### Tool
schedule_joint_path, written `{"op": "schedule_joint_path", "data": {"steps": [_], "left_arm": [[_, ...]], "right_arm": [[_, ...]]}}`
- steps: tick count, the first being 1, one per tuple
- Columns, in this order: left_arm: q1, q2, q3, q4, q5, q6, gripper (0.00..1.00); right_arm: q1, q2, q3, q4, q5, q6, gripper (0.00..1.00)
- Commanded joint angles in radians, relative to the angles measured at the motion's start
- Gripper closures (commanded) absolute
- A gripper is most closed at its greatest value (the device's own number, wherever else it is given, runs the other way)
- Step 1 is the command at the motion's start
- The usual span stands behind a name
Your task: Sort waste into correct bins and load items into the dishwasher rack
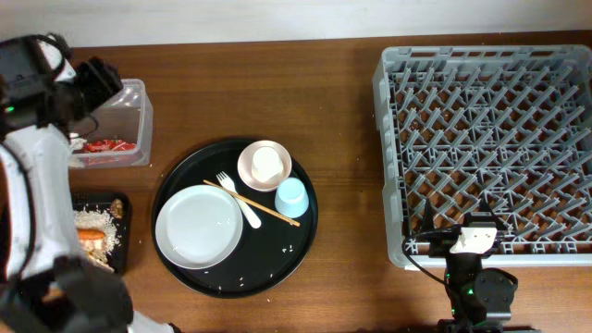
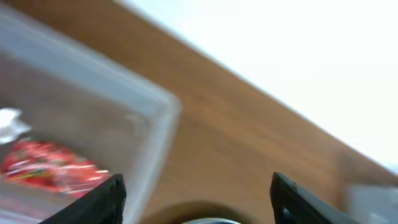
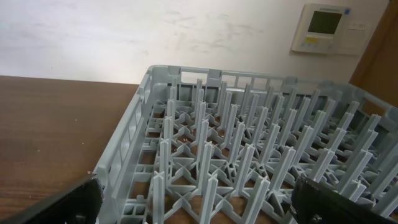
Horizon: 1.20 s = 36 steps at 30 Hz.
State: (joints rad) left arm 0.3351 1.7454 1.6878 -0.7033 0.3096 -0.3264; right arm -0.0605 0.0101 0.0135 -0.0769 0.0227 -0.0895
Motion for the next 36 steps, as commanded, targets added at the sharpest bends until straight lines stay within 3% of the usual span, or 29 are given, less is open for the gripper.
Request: {"op": "schedule_joint_path", "data": {"steps": [1,4,12,19,33,34,35,36], "left_arm": [[0.005,-0.103,0.029,-0.077,0.323,-0.003,0.25],[0.005,-0.123,0.029,-0.298,0.443,-0.002,0.24],[0.005,-0.15,0.029,-0.646,0.441,0.161,0.21],[0.005,-0.232,0.025,-0.835,0.239,0.176,0.21],[0.006,-0.459,-0.296,-0.772,0.163,0.166,0.18],[0.009,-0.457,-0.309,-0.731,0.164,0.154,0.14],[0.017,-0.455,-0.31,-0.7,0.164,0.14,0.01],[0.029,-0.452,-0.31,-0.678,0.164,0.123,0.01]], "right_arm": [[-0.007,-0.006,-0.008,-0.003,0.009,-0.007,0.01],[-0.007,-0.006,-0.008,-0.003,0.009,-0.008,0.01],[-0.007,-0.006,-0.008,-0.003,0.009,-0.008,0.01],[-0.007,-0.006,-0.008,-0.003,0.009,-0.008,0.01],[-0.007,-0.006,-0.008,-0.003,0.009,-0.007,0.01],[-0.007,-0.006,-0.008,-0.003,0.009,-0.008,0.01],[-0.007,-0.006,-0.008,0.005,0.008,-0.007,0.01],[-0.006,-0.006,-0.008,0.033,-0.02,-0.007,0.01]]}}
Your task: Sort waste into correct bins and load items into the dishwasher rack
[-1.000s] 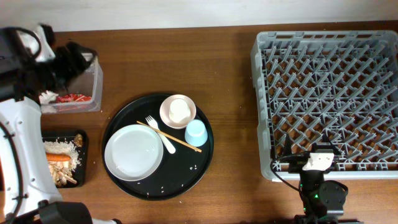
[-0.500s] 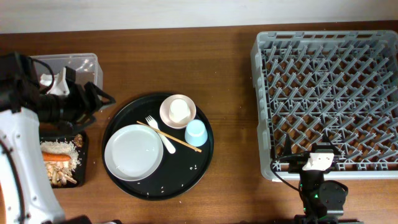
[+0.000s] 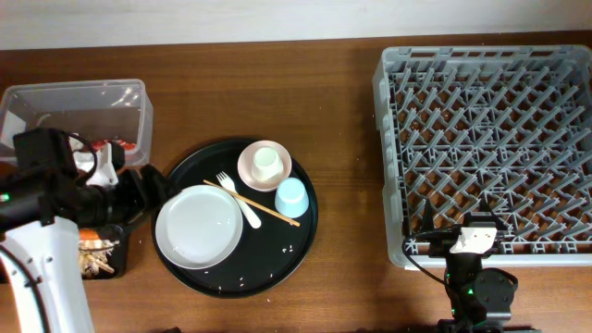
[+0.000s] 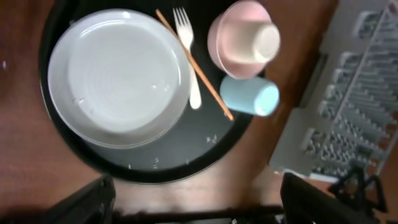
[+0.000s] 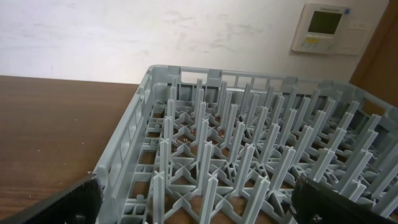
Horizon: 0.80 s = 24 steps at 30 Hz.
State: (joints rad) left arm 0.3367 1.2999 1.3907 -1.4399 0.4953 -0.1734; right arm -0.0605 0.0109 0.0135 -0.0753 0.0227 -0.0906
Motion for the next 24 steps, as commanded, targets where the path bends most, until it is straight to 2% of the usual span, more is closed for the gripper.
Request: {"op": "schedule_joint_path", "data": {"steps": [1,5,7,10,13,17,20,24], "left_arm": [[0.044,-0.007,-0.013,0.074,-0.022,-0.058,0.01],[0.09,-0.007,-0.013,0.089,-0.066,-0.084,0.01],[0.09,-0.007,-0.013,0.088,-0.124,-0.084,0.01],[0.09,-0.007,-0.013,0.089,-0.137,-0.084,0.01],[0.09,-0.007,-0.013,0.089,-0.137,-0.084,0.01],[0.09,-0.007,-0.013,0.089,-0.137,-0.084,0.01],[0.09,-0.007,-0.013,0.089,-0.137,-0.084,0.01],[0.09,-0.007,-0.013,0.089,-0.137,-0.084,0.01]], "right_arm": [[-0.005,-0.007,-0.008,0.063,-0.058,-0.006,0.01],[-0.005,-0.007,-0.008,0.177,-0.297,-0.006,0.01],[-0.005,-0.007,-0.008,0.243,-0.61,-0.005,0.01],[-0.005,-0.007,-0.008,0.3,-1.229,-0.006,0.01],[-0.005,-0.007,-0.008,0.411,-1.529,-0.006,0.01],[0.003,-0.007,-0.008,0.433,-1.574,0.058,0.01],[0.003,-0.007,-0.008,0.443,-1.501,0.103,0.01],[0.003,-0.007,-0.008,0.477,-1.292,0.38,0.01]]}}
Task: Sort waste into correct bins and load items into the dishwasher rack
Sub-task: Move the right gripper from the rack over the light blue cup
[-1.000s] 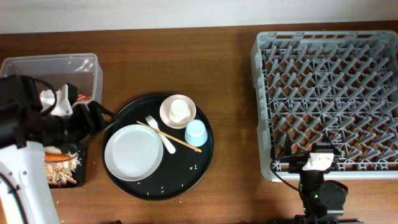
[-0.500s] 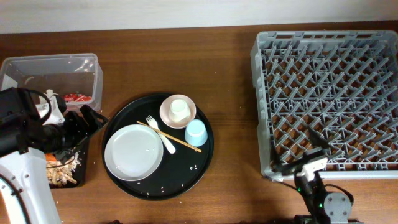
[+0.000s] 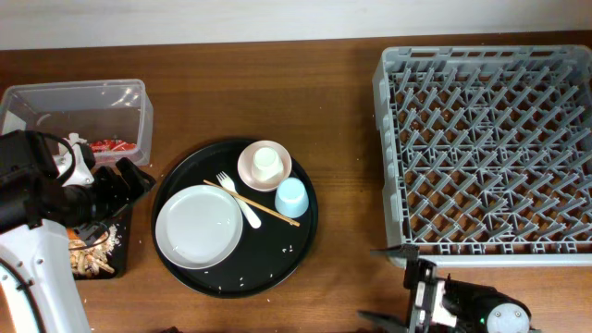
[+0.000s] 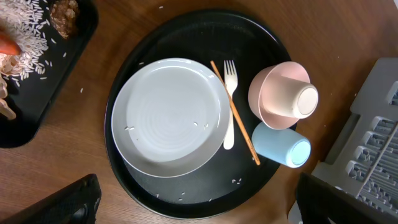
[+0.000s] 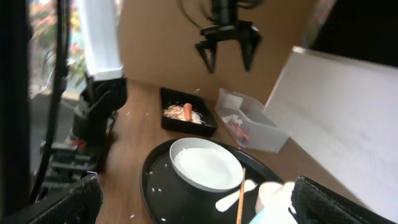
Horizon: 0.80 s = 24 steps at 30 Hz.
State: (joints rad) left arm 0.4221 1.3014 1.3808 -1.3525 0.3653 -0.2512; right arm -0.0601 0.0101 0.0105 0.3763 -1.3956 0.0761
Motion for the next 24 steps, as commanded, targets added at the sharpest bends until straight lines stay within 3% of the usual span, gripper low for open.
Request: {"op": "schedule_joint_path", "data": {"steps": [1,4,13,19,24], "left_arm": [[0.005,-0.008,-0.003,0.001,-0.007,-0.006,0.01],[0.005,-0.009,-0.003,0.001,-0.007,-0.006,0.01],[0.005,-0.008,-0.003,0.001,-0.007,-0.006,0.01],[0.005,-0.008,-0.003,0.001,-0.007,-0.006,0.01],[0.005,-0.009,-0.003,0.001,-0.007,-0.006,0.01]], "right_arm": [[0.003,-0.006,-0.005,0.033,0.156,0.274,0.01],[0.003,-0.006,-0.003,0.032,0.261,0.467,0.01],[0.003,-0.006,0.006,0.103,0.264,0.57,0.01],[0.0,0.001,0.008,0.098,0.52,0.701,0.01],[0.001,0.101,0.137,-0.054,0.602,0.616,0.01]]}}
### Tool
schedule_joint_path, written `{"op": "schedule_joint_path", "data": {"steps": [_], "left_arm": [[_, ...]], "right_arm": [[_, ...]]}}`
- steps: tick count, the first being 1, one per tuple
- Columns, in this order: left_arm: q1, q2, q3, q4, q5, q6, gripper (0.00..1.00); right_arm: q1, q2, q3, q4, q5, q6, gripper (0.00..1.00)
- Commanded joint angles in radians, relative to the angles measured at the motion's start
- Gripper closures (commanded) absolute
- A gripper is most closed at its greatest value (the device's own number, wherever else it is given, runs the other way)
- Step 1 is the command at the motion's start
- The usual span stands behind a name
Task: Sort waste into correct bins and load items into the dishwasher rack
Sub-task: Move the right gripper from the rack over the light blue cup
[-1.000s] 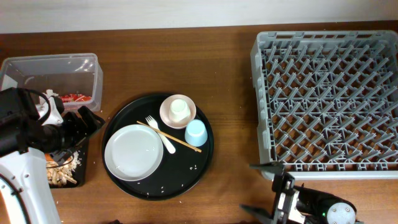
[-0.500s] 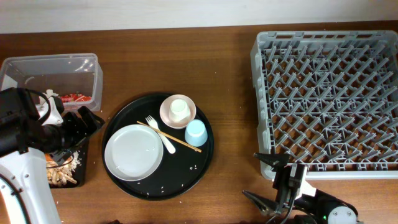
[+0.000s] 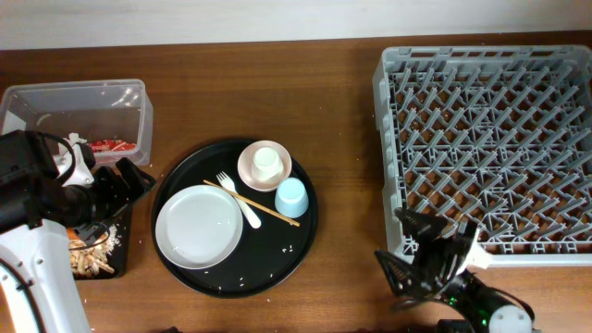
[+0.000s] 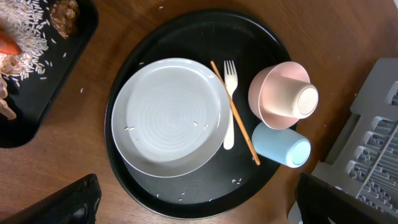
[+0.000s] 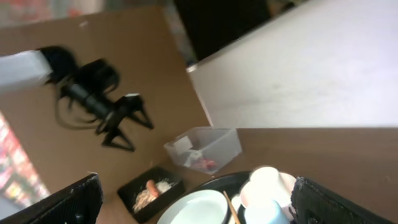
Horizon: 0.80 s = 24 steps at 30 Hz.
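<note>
A black round tray (image 3: 268, 250) holds a white plate (image 3: 199, 227), a pink bowl (image 3: 248, 166) with a cream cup (image 3: 265, 162) in it, a blue cup (image 3: 290, 197) on its side, a white fork (image 3: 238, 197) and a wooden chopstick (image 3: 264, 205). The grey dishwasher rack (image 3: 381, 139) stands at the right. My left gripper (image 3: 125, 180) hangs open just left of the tray, nothing between its fingers (image 4: 62, 202). My right gripper (image 3: 407, 250) is open by the rack's front left corner, facing the tray; the plate (image 5: 196, 208) shows between its fingers.
A clear bin (image 3: 88, 120) with a red wrapper stands at the back left. A black food tray (image 3: 92, 245) with rice and scraps lies in front of it, partly under my left arm. Bare wood lies between tray and rack.
My right gripper was low at the table's front edge; it now stands higher, beside the rack's front left corner, its view tilted up. The left arm and all dishes are unchanged.
My left gripper was open over the clear bin while the right arm rested at the rack's front edge facing the rack. Then the left gripper was at the tray's left side. The right arm then faced the tray and is now raised. No dish has moved.
</note>
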State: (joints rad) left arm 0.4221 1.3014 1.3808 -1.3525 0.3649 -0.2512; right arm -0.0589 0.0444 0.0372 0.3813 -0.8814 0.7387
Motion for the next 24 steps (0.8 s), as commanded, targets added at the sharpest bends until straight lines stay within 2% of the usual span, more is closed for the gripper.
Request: {"op": "schedule_joint_path", "data": {"steps": [1,5,6,9,12,14,17,20,24], "left_arm": [[0.005,-0.008,-0.003,0.001,-0.007,-0.006,0.01],[0.005,-0.008,-0.003,0.001,-0.007,-0.006,0.01],[0.005,-0.008,-0.003,0.001,-0.007,-0.006,0.01],[0.005,-0.008,-0.003,0.001,-0.007,-0.006,0.01],[0.005,-0.008,-0.003,0.001,-0.007,-0.006,0.01],[0.005,-0.008,-0.003,0.001,-0.007,-0.006,0.01],[0.005,-0.009,-0.003,0.001,-0.007,-0.006,0.01],[0.005,-0.008,-0.003,0.001,-0.007,-0.006,0.01],[0.005,-0.008,-0.003,0.001,-0.007,-0.006,0.01]], "right_arm": [[0.0,0.11,0.167,-0.122,0.108,-0.089,0.01],[0.0,0.351,0.469,-0.449,0.162,-0.338,0.02],[0.0,0.491,0.64,-0.592,0.165,-0.429,0.02],[0.007,0.729,0.957,-0.896,0.205,-0.56,0.02],[0.082,0.924,1.214,-1.144,0.384,-0.632,0.02],[0.188,1.043,1.354,-1.274,0.545,-0.634,0.02],[0.381,1.178,1.451,-1.361,0.731,-0.618,0.01],[0.566,1.299,1.457,-1.369,0.883,-0.529,0.01],[0.712,1.445,1.457,-1.354,0.858,-0.512,0.01]]}}
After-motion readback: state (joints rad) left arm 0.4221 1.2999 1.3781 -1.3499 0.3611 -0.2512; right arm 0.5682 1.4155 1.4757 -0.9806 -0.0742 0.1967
